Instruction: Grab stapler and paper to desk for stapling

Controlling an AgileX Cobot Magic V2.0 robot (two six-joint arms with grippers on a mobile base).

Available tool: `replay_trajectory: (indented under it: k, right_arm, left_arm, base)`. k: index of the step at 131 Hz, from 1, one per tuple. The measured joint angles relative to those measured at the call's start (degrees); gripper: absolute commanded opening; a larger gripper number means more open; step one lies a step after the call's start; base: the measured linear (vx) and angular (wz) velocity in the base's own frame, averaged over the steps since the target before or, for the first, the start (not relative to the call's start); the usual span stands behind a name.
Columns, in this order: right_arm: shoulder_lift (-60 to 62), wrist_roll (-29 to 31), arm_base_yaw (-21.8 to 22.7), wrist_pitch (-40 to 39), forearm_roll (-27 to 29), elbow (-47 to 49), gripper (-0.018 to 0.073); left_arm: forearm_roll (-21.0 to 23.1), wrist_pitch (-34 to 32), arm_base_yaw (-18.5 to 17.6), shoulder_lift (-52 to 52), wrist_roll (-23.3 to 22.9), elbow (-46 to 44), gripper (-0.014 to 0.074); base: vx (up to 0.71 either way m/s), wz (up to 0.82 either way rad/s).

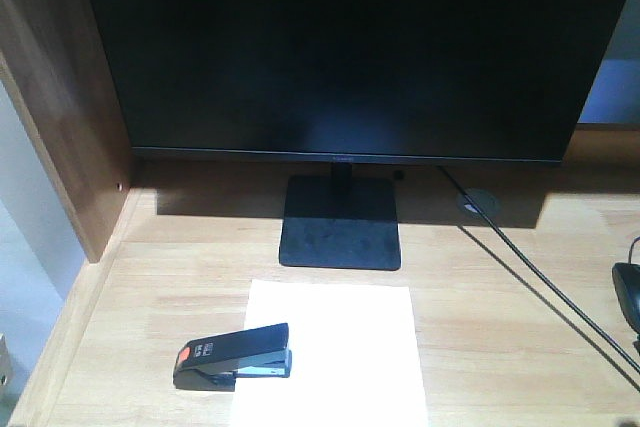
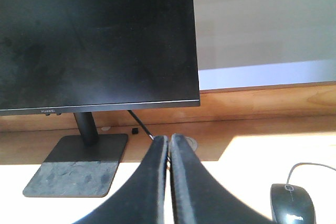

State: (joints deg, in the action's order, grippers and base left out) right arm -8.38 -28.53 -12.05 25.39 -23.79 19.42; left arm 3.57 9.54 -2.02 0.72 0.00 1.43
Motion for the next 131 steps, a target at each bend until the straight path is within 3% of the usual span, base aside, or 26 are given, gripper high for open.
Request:
replay_trajectory:
  k: [104, 117, 131]
  right_arm:
    - [0.0, 0.1, 0.0, 0.0, -0.8, 0.0, -0.0003]
    - [0.0, 4.5, 0.2, -0.2, 2.3, -0.2, -0.0003]
    - [-0.4, 14.6, 2.5, -2.1, 10.2, -0.2, -0.0003]
  left_arm:
    - [0.0, 0.1, 0.0, 0.0, 0.0, 0.0, -0.0006]
    - [0.0, 0.1, 0.0, 0.0, 0.0, 0.0, -0.0006]
    - [0.0, 0.1, 0.0, 0.0, 0.0, 0.0, -0.0006]
  base:
    - [0.0, 0.0]
    - [0.0, 0.0]
    - [0.0, 0.0]
